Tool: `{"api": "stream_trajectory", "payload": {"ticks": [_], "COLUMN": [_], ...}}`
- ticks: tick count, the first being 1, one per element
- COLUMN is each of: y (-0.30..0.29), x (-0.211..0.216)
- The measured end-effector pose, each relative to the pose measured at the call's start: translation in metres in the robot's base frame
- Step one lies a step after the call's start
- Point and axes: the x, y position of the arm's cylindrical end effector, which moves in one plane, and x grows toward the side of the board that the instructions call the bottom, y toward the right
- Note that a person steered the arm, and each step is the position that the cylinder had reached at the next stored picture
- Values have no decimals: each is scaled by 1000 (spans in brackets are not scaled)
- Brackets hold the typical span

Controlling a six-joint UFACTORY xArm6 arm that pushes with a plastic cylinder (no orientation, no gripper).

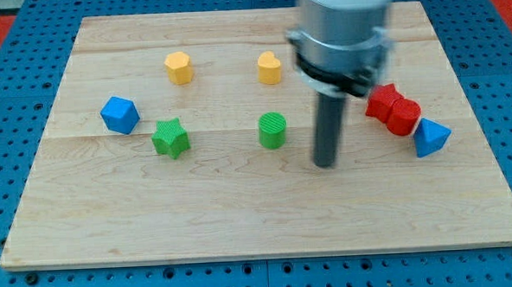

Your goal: Move the blue triangle right to the green circle

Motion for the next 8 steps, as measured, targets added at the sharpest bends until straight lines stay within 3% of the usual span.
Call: {"api": "stream_trajectory", "payload": {"ticks": [1, 3, 5, 6, 7, 8], "y": [106, 152, 67, 44, 64, 31], "x": [19, -21, -57, -57, -32, -38]}}
